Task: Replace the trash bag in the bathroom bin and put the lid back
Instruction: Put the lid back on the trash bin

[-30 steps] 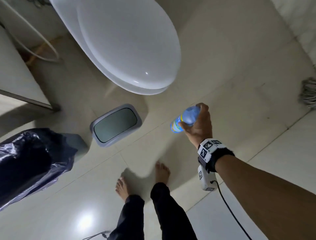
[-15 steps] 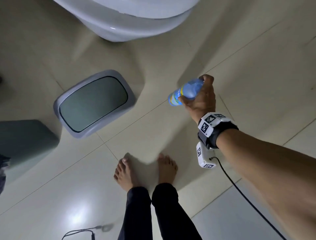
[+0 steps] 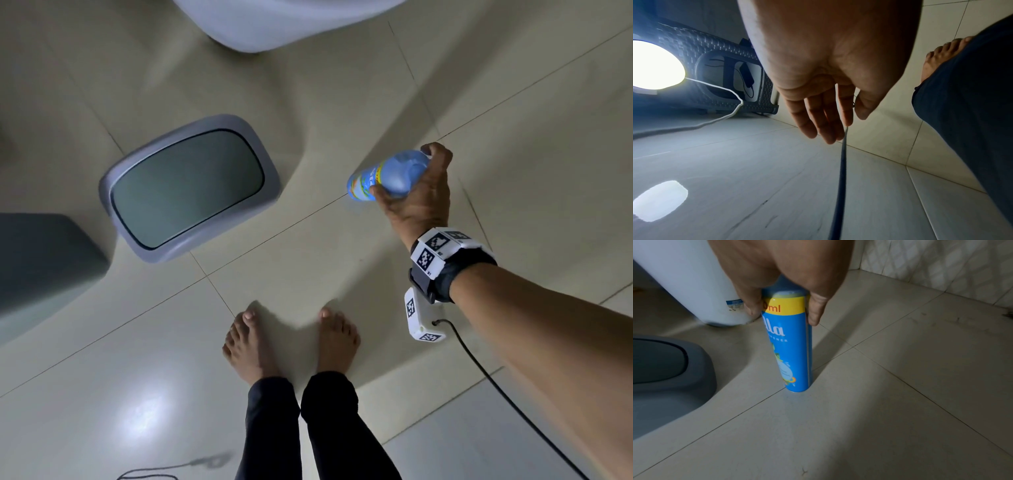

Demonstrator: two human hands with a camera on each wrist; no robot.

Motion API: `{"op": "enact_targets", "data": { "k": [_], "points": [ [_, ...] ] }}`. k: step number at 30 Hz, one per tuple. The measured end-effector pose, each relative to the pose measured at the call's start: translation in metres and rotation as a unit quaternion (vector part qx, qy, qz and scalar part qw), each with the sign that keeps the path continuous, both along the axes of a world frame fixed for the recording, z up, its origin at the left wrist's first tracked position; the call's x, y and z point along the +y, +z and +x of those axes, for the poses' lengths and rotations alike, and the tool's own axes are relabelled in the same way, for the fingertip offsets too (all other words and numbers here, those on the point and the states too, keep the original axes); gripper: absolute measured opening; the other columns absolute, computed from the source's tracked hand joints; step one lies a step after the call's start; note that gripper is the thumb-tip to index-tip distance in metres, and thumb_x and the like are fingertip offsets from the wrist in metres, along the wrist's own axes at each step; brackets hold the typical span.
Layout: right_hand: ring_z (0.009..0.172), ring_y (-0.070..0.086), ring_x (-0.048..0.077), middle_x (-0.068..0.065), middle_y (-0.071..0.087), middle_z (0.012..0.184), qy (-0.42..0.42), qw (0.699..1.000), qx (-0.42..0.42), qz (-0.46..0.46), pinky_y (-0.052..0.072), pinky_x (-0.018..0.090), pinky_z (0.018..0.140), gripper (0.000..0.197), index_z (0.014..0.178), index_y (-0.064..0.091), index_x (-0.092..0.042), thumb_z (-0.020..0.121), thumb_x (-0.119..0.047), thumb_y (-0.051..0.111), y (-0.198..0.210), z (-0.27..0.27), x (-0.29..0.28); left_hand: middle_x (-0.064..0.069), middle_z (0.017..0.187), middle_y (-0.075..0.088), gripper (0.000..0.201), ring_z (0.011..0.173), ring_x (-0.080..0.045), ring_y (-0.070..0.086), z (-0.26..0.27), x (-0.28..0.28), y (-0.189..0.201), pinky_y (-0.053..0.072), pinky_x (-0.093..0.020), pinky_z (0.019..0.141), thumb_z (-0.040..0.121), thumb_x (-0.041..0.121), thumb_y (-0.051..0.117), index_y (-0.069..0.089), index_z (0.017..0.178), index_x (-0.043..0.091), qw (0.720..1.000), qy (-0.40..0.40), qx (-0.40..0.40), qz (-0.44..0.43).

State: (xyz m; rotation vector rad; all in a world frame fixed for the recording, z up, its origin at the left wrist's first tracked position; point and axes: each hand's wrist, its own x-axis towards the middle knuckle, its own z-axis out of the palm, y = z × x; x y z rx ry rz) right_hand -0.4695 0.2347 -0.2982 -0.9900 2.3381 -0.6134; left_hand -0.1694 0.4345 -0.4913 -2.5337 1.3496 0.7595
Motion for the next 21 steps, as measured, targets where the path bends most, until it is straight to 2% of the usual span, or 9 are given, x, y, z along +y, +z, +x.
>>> {"op": "enact_targets", "data": {
  "k": [5, 7, 11, 15, 17, 18, 19, 20, 21],
  "points": [
    [0.112, 0.052, 0.023, 0.01, 0.046, 0.131, -0.013, 1.0, -0.01, -0.007, 0.04, 0.023, 0.09, 0.099, 0.139, 0.027, -0.014, 0.059, -0.022, 0.086, 0.005, -0.001, 0.006, -0.016, 0.122, 0.062, 0.053, 0.105, -0.038, 0.059, 0.021, -0.025, -0.005, 0.046, -0.048, 0.088, 0.087, 0.007, 0.063, 0.038, 0.134, 0.012, 0.992, 0.113, 0.062, -0.006],
    [0.114, 0.05, 0.025, 0.013, 0.044, 0.132, -0.031, 0.999, 0.001, 0.016, 0.041, 0.027, 0.093, 0.103, 0.141, 0.024, -0.014, 0.06, -0.023, 0.086, 0.009, -0.002, 0.018, -0.016, 0.12, 0.063, 0.056, 0.103, -0.039, 0.061, 0.023, -0.029, 0.0, 0.048, -0.048, 0.085, 0.086, 0.006, 0.065, 0.037, 0.134, 0.013, 0.981, 0.158, 0.11, 0.029],
    [0.114, 0.052, 0.031, 0.019, 0.049, 0.129, -0.053, 0.992, 0.006, 0.11, 0.04, 0.034, 0.093, 0.092, 0.137, 0.028, -0.015, 0.065, -0.031, 0.084, 0.028, 0.004, 0.066, -0.014, 0.118, 0.064, 0.06, 0.101, -0.037, 0.062, 0.03, -0.04, 0.013, 0.05, -0.046, 0.082, 0.082, 0.006, 0.067, 0.038, 0.134, 0.015, 0.965, 0.205, 0.162, -0.017],
    [0.107, 0.057, 0.037, 0.02, 0.058, 0.116, 0.051, 0.979, 0.003, 0.195, 0.043, 0.041, 0.091, 0.07, 0.123, 0.043, -0.012, 0.069, -0.033, 0.081, 0.049, 0.033, 0.114, -0.014, 0.128, 0.055, 0.056, 0.107, -0.035, 0.055, 0.059, -0.031, 0.021, 0.044, -0.046, 0.087, 0.086, 0.006, 0.056, 0.035, 0.136, 0.018, 0.98, 0.174, 0.09, -0.046],
    [0.104, 0.06, 0.036, 0.018, 0.062, 0.108, 0.118, 0.972, 0.002, 0.202, 0.047, 0.043, 0.088, 0.061, 0.117, 0.049, -0.01, 0.07, -0.032, 0.08, 0.059, 0.054, 0.124, -0.015, 0.129, 0.053, 0.052, 0.107, -0.035, 0.052, 0.064, -0.018, 0.019, 0.042, -0.047, 0.088, 0.089, 0.006, 0.05, 0.03, 0.134, 0.02, 0.988, 0.126, 0.087, -0.017],
    [0.102, 0.061, 0.036, 0.018, 0.064, 0.106, 0.139, 0.971, 0.004, 0.196, 0.048, 0.043, 0.087, 0.058, 0.115, 0.051, -0.01, 0.07, -0.031, 0.081, 0.062, 0.065, 0.123, -0.014, 0.129, 0.053, 0.048, 0.107, -0.034, 0.052, 0.079, 0.002, -0.003, 0.042, -0.047, 0.088, 0.091, 0.01, 0.047, 0.029, 0.134, 0.022, 0.995, 0.08, 0.057, 0.007],
    [0.101, 0.062, 0.036, 0.018, 0.065, 0.105, 0.152, 0.97, 0.003, 0.19, 0.049, 0.044, 0.087, 0.056, 0.115, 0.053, -0.009, 0.071, -0.032, 0.08, 0.067, 0.076, 0.119, -0.012, 0.131, 0.055, 0.045, 0.108, -0.032, 0.053, 0.097, 0.007, 0.0, 0.043, -0.046, 0.088, 0.094, 0.014, 0.045, 0.029, 0.135, 0.024, 0.997, 0.051, 0.057, 0.011],
    [0.101, 0.062, 0.035, 0.018, 0.065, 0.106, 0.163, 0.969, -0.002, 0.186, 0.049, 0.044, 0.088, 0.055, 0.115, 0.054, -0.009, 0.072, -0.032, 0.08, 0.07, 0.087, 0.113, -0.009, 0.131, 0.058, 0.041, 0.107, -0.027, 0.056, 0.112, -0.001, 0.032, 0.044, -0.042, 0.087, 0.097, 0.022, 0.044, 0.031, 0.135, 0.03, 0.999, -0.002, 0.047, 0.028],
    [0.103, 0.063, 0.035, 0.018, 0.065, 0.108, 0.172, 0.968, -0.006, 0.182, 0.049, 0.043, 0.089, 0.054, 0.116, 0.054, -0.009, 0.074, -0.032, 0.078, 0.072, 0.098, 0.104, -0.004, 0.127, 0.063, 0.033, 0.104, -0.02, 0.06, 0.127, -0.021, 0.082, 0.045, -0.035, 0.083, 0.099, 0.033, 0.046, 0.037, 0.13, 0.039, 0.994, 0.017, 0.093, 0.052]
  ]
}}
